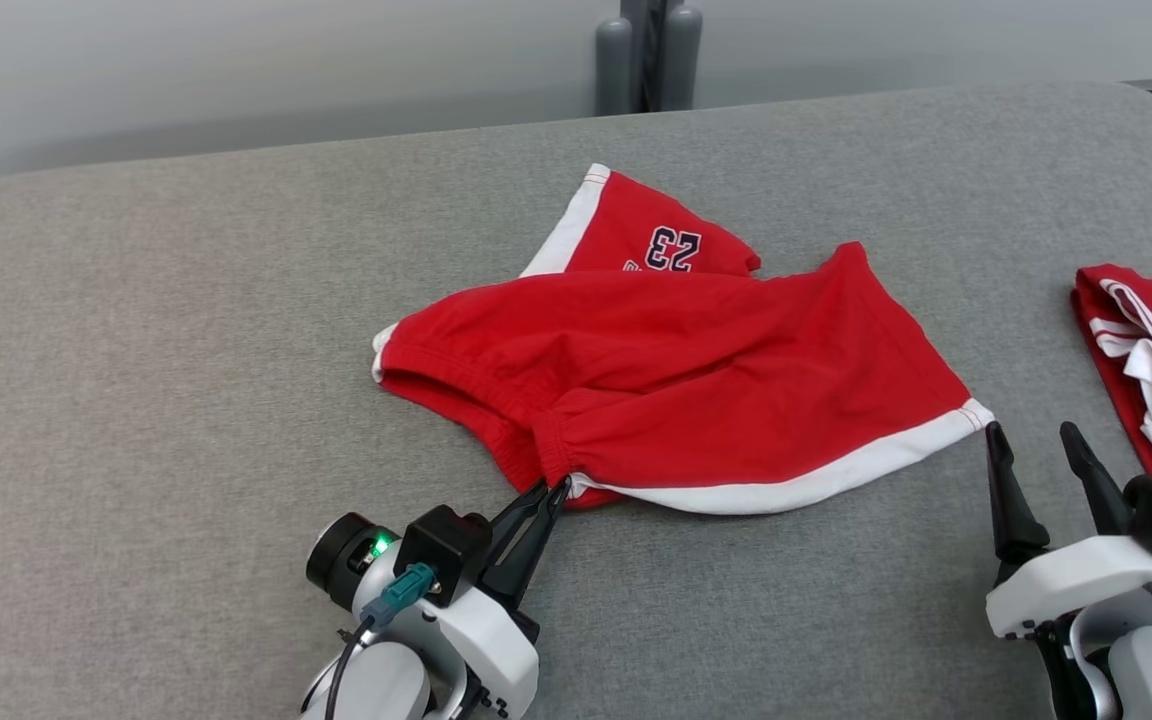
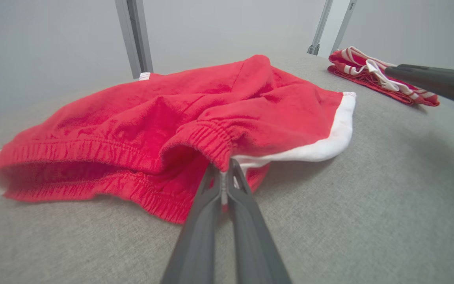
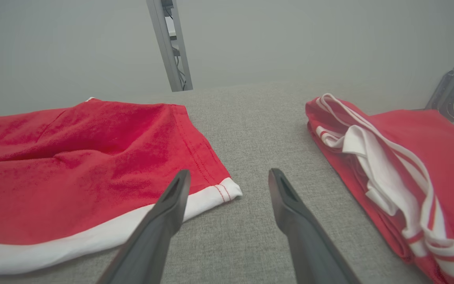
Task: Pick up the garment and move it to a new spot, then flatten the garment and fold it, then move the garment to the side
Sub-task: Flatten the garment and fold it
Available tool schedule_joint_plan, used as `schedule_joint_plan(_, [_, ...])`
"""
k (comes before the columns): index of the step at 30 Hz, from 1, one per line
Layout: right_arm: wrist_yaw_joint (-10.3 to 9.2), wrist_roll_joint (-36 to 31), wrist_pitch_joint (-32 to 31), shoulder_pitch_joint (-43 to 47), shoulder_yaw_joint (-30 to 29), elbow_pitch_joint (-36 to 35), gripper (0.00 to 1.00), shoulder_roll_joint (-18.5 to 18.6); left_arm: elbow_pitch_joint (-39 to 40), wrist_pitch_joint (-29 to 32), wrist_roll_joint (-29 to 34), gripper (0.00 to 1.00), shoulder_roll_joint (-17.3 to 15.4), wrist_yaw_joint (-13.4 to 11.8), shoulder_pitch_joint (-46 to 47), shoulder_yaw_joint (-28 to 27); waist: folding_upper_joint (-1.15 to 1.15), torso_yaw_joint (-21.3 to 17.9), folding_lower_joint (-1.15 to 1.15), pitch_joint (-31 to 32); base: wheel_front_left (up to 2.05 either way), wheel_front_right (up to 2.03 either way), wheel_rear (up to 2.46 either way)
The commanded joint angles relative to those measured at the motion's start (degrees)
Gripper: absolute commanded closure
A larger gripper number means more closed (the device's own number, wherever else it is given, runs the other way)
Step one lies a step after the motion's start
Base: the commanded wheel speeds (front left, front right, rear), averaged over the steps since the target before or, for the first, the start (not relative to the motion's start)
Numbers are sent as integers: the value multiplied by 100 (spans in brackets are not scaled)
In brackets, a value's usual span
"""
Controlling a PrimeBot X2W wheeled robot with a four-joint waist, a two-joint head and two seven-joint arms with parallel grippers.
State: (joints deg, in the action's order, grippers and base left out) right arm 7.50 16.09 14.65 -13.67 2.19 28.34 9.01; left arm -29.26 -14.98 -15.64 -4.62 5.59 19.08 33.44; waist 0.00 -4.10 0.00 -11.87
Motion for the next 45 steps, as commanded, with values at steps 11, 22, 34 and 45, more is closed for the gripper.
schedule_joint_plan(11, [0,732,-399,-677,-189,1261,0,58,136,-20,138,100,-73,92,-186,105,0,348,0,87,0,0,0])
schedule_joint_plan(22, [0,1641,-558,-974,295,1693,0,132,184,-20,184,100,-8,104,-195,132,0,438,0,40,0,0,0])
schedule_joint_plan(34, [0,2233,-439,-1204,728,2040,90,292,149,-20,217,100,34,118,-143,137,0,448,0,-15,0,0,0])
schedule_joint_plan(45, [0,2550,-154,-1298,1160,1918,100,523,283,-20,63,100,64,136,-246,-1,0,512,0,153,0,0,0])
